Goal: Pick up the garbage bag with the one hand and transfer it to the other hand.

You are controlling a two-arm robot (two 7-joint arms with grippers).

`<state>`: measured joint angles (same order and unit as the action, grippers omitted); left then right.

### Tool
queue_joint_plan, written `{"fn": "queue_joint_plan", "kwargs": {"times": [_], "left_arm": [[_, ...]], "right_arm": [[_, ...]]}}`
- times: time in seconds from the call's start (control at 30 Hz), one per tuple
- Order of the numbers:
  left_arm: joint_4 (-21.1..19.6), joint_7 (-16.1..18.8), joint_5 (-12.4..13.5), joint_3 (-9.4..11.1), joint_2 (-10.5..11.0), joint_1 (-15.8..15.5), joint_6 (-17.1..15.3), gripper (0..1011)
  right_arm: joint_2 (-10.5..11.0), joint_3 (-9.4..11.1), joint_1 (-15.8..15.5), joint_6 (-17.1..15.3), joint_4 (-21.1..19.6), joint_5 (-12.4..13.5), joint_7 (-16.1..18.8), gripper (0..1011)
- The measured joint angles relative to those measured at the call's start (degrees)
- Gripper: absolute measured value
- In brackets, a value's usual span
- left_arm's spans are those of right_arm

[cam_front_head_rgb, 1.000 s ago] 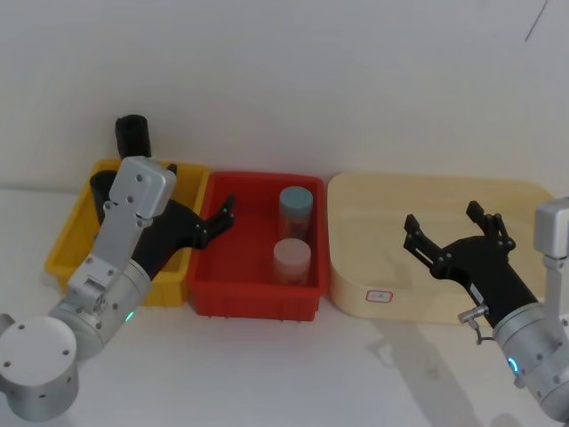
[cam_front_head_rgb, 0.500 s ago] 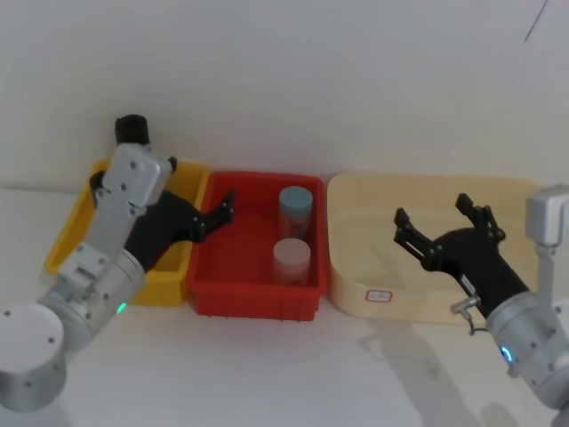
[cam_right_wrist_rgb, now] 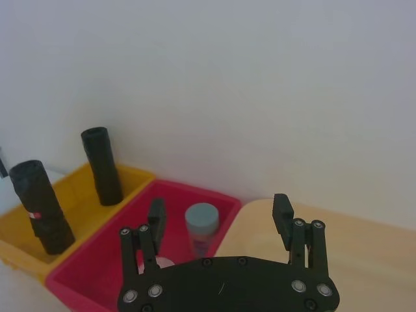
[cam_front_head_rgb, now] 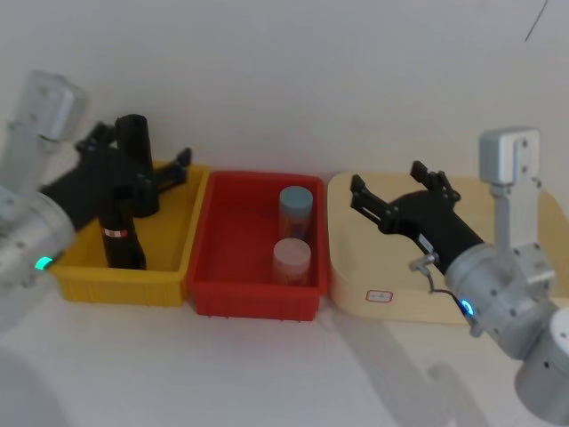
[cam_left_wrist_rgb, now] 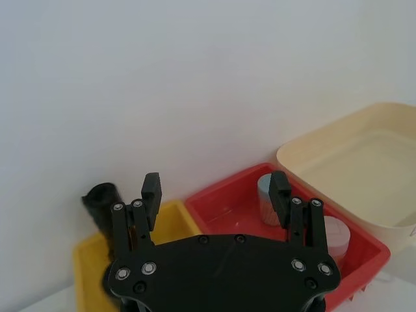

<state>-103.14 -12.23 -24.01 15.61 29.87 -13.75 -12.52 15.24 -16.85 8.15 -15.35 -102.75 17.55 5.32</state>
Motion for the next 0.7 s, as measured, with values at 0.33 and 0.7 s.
{"fn": "queue_joint_plan", "kwargs": {"times": [0.33, 0.7], "left_arm": [[-0.3, -6.3, -8.0, -8.0, 5.1, 2.1, -3.2, 1002], [4.0, -11.5, -13.6, -12.7, 8.0, 4.1, -3.7, 1001]], "right_arm": [[-2.6, -2.0, 3.9, -7.3, 0.3, 0.1, -0.6, 999], [-4.4, -4.3, 7.8, -12.7, 3.6, 0.1, 0.5, 999]]}}
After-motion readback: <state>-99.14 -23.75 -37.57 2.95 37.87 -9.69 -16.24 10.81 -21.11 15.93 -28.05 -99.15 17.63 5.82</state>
